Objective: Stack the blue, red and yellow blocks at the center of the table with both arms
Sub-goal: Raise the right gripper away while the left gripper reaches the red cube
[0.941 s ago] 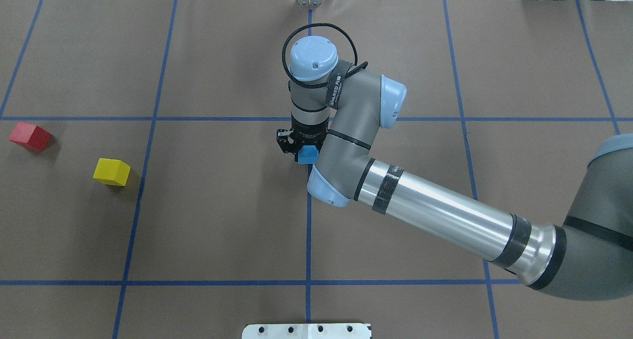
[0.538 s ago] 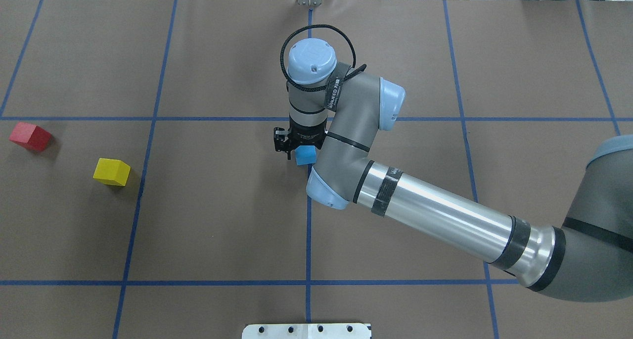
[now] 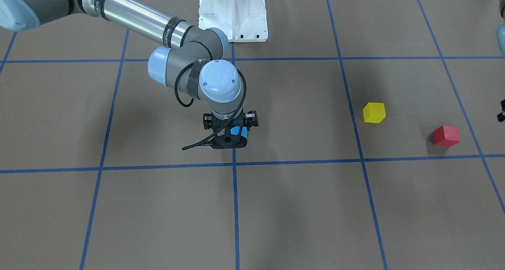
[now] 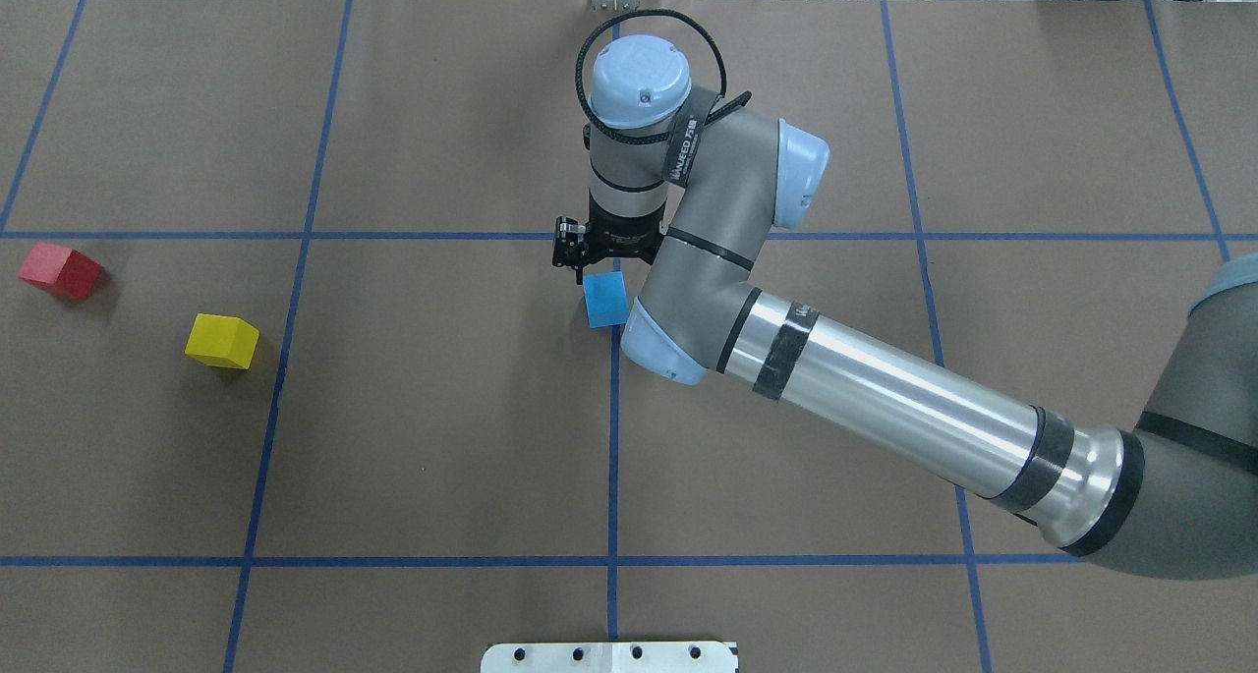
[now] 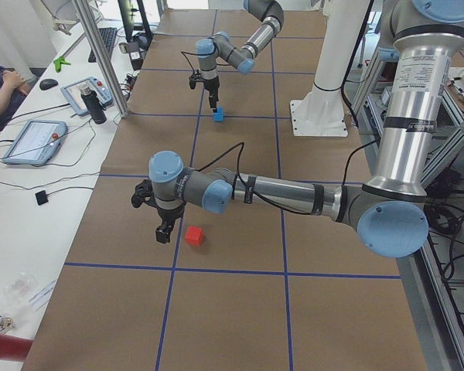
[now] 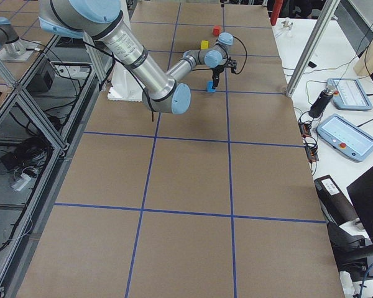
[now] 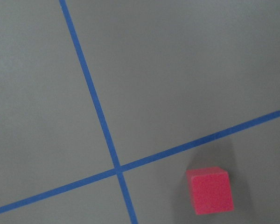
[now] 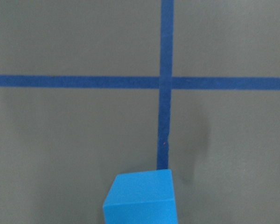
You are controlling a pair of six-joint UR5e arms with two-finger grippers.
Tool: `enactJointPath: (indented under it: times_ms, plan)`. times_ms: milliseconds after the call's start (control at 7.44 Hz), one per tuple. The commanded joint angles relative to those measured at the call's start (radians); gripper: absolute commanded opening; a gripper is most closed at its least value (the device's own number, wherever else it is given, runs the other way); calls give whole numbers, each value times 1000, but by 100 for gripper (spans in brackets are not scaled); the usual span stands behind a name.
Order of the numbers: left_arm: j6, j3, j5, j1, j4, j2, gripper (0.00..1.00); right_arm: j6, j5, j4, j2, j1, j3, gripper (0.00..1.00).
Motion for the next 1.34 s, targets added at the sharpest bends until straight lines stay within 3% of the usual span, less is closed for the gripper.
enactJointPath:
  times_ms: [0, 269, 806, 1209]
  plan:
    - [-195, 60, 2, 81, -153, 1, 100, -109, 4, -67, -44, 91, 49, 100]
    - [-347, 130, 59, 147, -363, 26, 100, -229, 68, -72, -141, 176, 112, 100]
    - [-369, 161, 109, 246, -381, 26, 100, -332, 70, -70, -200, 225, 115, 100]
    - [-360, 210, 121, 259, -423, 26, 99, -337, 83, -70, -209, 237, 117, 100]
